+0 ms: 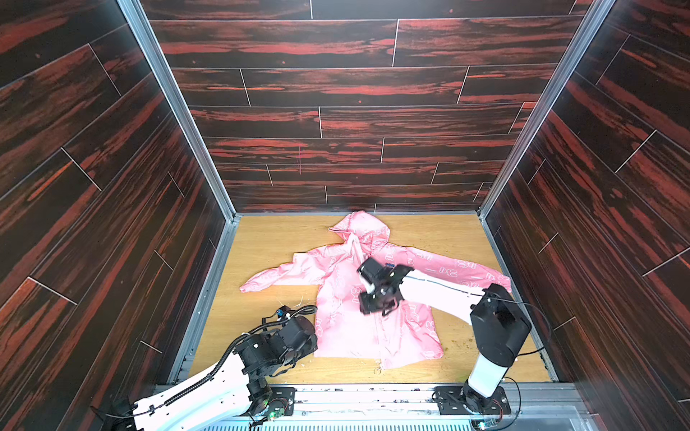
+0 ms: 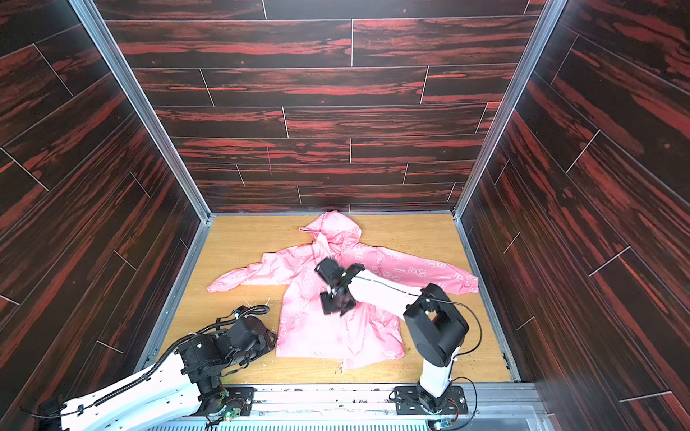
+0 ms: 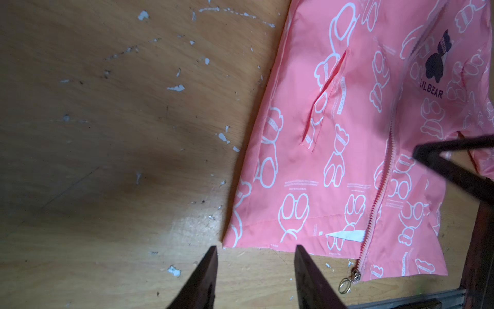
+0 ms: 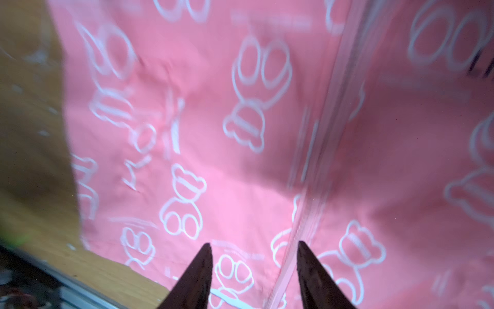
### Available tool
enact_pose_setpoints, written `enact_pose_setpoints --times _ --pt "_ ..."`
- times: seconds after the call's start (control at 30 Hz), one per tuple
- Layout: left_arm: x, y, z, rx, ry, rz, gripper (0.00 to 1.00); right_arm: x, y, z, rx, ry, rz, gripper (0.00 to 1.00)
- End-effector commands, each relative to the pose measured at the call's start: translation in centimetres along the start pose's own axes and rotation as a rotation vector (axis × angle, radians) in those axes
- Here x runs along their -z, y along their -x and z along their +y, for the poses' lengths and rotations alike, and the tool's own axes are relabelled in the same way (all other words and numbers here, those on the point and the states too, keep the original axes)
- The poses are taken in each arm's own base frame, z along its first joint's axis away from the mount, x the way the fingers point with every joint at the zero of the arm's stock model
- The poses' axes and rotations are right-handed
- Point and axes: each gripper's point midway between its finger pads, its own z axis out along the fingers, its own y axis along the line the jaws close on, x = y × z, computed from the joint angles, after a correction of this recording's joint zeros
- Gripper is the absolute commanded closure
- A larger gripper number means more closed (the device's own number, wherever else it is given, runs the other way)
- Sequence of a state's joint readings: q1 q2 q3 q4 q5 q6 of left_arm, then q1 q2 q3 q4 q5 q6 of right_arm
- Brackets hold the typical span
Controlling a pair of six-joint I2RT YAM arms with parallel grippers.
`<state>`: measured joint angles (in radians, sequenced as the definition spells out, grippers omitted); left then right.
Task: Unzip the jacket
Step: Smooth out the jacket at the center of the board.
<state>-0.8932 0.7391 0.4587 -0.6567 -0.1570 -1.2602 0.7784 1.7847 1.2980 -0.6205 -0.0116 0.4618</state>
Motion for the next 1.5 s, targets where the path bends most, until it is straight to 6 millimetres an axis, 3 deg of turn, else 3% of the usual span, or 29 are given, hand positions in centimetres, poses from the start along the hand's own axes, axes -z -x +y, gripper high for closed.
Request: enact_pose_setpoints --times 0.0,0.13,0.33,0.53,0.93,1.27,1.47 --pt "-0.3 -0.2 0.5 -0.02 0.026 0.004 0.51 2.0 4.9 0.1 0.046 0.159 -0.123 0.45" --pt "-0.5 -0.3 0.8 -0.02 0.034 0.007 0.51 1.9 8.5 0.0 0.119 0.283 -0.168 0.45" --pt "-0.9 -0.3 1.2 -0.002 0.032 -0.007 0.51 -0.2 10.6 1.0 0.201 0.388 -0.187 0.45" --pt "-0.9 -0.2 1.2 0.0 0.034 -0.008 0.51 -2.7 11.0 -0.6 0.164 0.372 -0.169 0.45" --pt "-1.0 -0.3 1.3 -0.001 0.04 -0.006 0.5 -3.4 12.5 -4.3 0.102 0.303 -0.17 0.45" --pt "-0.8 -0.2 1.5 0.001 0.044 -0.01 0.5 -6.4 12.4 -4.6 0.097 0.332 -0.088 0.46" --pt "-0.8 -0.1 1.5 0.002 0.046 -0.017 0.5 -6.2 11.0 -3.2 0.087 0.432 -0.062 0.55"
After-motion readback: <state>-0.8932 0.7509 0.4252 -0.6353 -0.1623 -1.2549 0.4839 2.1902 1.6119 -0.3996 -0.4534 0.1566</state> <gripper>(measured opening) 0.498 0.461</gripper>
